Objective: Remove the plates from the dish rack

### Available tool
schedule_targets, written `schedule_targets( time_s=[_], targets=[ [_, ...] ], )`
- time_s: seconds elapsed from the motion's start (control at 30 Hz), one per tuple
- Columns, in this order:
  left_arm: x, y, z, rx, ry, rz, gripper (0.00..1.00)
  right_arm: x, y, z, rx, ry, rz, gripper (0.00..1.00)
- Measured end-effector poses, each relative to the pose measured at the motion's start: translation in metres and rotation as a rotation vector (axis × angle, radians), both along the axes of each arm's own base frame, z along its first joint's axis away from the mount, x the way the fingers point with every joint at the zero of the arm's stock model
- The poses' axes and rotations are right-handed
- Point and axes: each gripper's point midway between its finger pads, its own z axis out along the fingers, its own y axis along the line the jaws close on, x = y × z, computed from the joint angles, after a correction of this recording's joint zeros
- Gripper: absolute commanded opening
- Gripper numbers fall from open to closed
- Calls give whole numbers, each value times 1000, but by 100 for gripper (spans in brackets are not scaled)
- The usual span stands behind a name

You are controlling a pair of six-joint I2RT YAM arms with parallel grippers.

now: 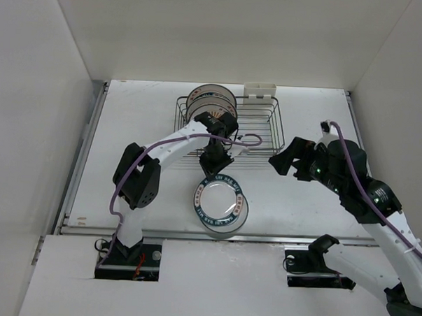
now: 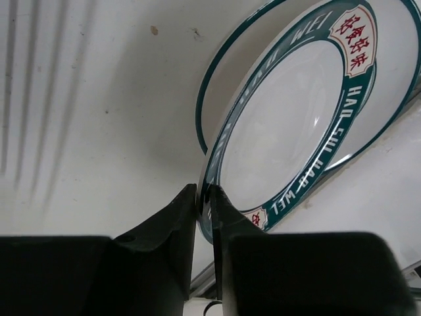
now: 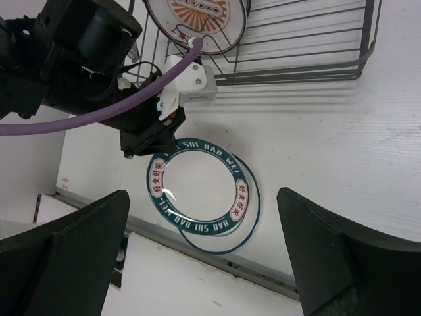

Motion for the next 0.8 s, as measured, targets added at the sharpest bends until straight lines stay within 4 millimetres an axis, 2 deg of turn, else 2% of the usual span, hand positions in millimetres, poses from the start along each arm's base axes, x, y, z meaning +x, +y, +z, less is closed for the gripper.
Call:
schedule_targets(
  time_s=[0.1, 0.23, 0.47, 0.57, 0.63, 0.7, 0.8],
  targets=[
    [2, 2, -3, 15, -5, -1, 26, 0, 0, -1, -2, 2, 0, 100],
    [2, 2, -8, 28, 3, -3, 33, 0, 0, -2, -2, 3, 0, 100],
    [-1, 3, -12, 48, 31, -7, 34, 2, 1, -10, -15, 23, 1, 100],
    [3, -1, -2, 26, 10, -5, 34, 9, 2, -14, -37, 41, -16, 100],
    [7, -3, 9, 4, -18, 3, 38, 19, 3, -10, -57, 40, -33, 100],
    [10, -1, 26, -25, -58, 28, 41, 36, 8, -5, -92, 40, -43, 100],
    [23, 14, 59, -49, -164, 114, 48, 69, 19, 8, -157, 23, -50, 100]
  ],
)
